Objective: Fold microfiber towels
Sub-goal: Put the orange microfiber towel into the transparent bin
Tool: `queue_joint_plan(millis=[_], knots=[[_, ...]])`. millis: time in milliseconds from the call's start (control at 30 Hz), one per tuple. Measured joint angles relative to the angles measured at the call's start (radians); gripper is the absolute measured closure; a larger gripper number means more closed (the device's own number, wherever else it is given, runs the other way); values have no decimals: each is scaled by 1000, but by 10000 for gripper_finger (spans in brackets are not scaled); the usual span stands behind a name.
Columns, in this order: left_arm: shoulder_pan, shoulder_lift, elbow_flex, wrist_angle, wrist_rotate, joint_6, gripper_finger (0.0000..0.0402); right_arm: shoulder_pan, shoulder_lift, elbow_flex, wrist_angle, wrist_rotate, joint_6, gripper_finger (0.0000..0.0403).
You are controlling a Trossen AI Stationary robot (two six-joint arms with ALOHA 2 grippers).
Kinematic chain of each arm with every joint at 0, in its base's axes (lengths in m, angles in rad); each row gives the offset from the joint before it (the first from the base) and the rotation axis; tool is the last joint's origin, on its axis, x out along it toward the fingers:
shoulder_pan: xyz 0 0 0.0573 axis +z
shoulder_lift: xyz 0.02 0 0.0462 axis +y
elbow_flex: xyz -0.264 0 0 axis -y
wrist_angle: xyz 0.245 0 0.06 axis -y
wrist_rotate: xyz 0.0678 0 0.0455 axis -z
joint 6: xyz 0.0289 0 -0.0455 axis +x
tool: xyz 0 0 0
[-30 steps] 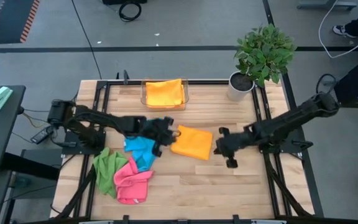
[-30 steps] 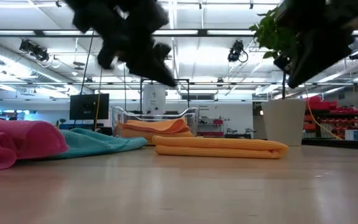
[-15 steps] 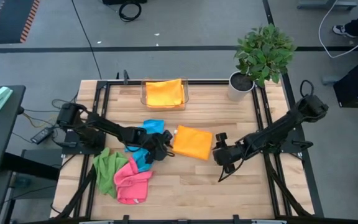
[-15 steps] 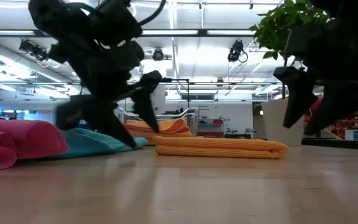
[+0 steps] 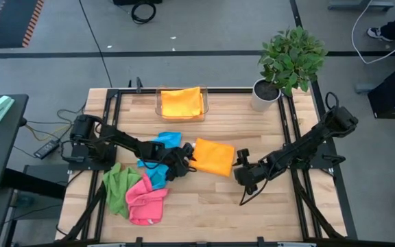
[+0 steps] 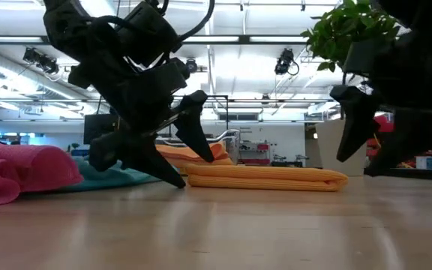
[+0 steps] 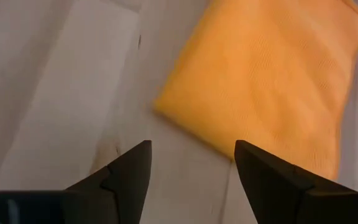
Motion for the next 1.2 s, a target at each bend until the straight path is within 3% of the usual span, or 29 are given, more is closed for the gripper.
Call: queue_joint_plan(millis=[333,833,1000,1200], knots=[[15,30,-1,38,5,-32,141,1,92,-13,158,19,-90,164],[34,34,-2,52,-3,-33,220,0,124,-14,183,80,-100,174],[46,35,-3,49,-11,-51,253,-1,128,-15,190,88,-96,218],[45,35,-4,42,-12,-52,312,-1,128,-15,200,87,-26,325]])
